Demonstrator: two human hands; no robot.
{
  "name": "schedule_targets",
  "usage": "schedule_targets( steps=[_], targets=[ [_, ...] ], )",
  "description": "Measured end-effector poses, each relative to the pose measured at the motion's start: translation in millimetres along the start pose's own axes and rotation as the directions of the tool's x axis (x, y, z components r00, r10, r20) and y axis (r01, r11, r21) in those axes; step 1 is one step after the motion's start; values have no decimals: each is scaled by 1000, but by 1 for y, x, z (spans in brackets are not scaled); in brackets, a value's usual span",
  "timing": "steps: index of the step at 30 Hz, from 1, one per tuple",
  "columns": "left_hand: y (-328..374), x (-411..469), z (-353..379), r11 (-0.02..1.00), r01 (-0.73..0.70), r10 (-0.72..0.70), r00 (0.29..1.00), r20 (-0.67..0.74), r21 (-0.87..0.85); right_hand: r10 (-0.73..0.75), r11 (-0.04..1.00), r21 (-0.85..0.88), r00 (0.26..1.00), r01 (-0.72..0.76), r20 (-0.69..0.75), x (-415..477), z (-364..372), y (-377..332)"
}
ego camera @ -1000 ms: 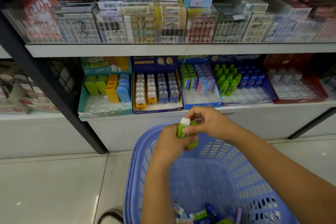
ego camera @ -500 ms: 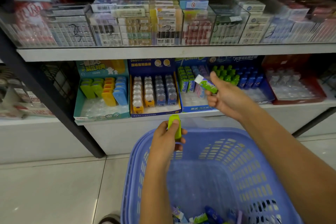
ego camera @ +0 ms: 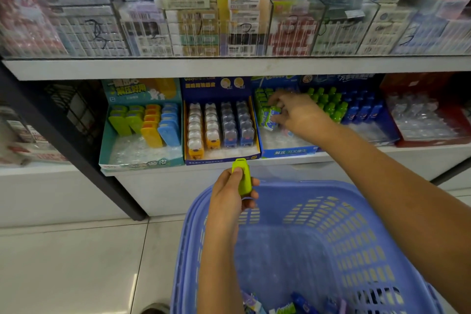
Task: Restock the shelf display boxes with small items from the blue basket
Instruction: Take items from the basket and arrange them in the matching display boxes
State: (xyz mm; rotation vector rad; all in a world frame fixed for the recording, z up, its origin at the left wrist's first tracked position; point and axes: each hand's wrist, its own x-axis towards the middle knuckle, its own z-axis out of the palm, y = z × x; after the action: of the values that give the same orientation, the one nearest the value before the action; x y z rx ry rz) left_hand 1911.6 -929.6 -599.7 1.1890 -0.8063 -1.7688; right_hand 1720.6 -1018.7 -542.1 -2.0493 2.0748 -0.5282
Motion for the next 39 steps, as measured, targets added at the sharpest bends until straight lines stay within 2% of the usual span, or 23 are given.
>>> schedule_targets(
  steps=[7, 15, 17, 19, 21, 25, 27, 28, 30, 32, 35, 39],
  targets=[
    [-1, 2, -1, 1000, -4, 4, 1000, 15, -4, 21, 963, 268, 1000, -21, 0, 1, 1, 1],
    [0, 2, -3, 1000, -13, 14, 1000, 14, -21, 102, 959, 266, 995, -95, -11, 8, 4, 2],
    [0, 1, -3, 1000, -11, 11, 1000, 17, -29, 100, 969, 229, 994, -90, -36, 9, 6, 5],
    [2, -1, -3, 999, -13, 14, 1000, 19, -42, 63, 992, 111, 996, -56, -63, 9, 8, 9],
    [4, -3, -2, 997, -14, 15, 1000, 5, -72, 26, 1000, -12, 998, -27, -54, 9, 10, 9],
    [9, -8, -5, 991, -56, 53, 998, -31, -125, -61, 990, -130, 997, 55, -39, 1, 1, 0],
    [12, -12, -10, 985, -128, 123, 991, -47, -120, -95, 994, -60, 991, 89, -98, -13, 0, -13],
    [14, -15, -15, 978, -165, 157, 985, -69, -128, -78, 996, 43, 992, 83, -104, -23, 1, -24],
    [19, -17, -25, 965, -205, 187, 975, -117, -166, -66, 952, 298, 998, 66, -12, -48, 9, -49],
    [26, -19, -36, 957, -186, 156, 977, -146, -222, -226, 899, 394, 973, 191, 46, -72, 19, -70],
    [35, -21, -51, 951, -135, 93, 983, -158, -279, -521, 835, 249, 851, 491, 68, -85, 30, -94],
    [50, -20, -73, 954, -178, 136, 974, -181, -242, -639, 764, 84, 768, 639, -31, -77, 39, -119]
  ],
)
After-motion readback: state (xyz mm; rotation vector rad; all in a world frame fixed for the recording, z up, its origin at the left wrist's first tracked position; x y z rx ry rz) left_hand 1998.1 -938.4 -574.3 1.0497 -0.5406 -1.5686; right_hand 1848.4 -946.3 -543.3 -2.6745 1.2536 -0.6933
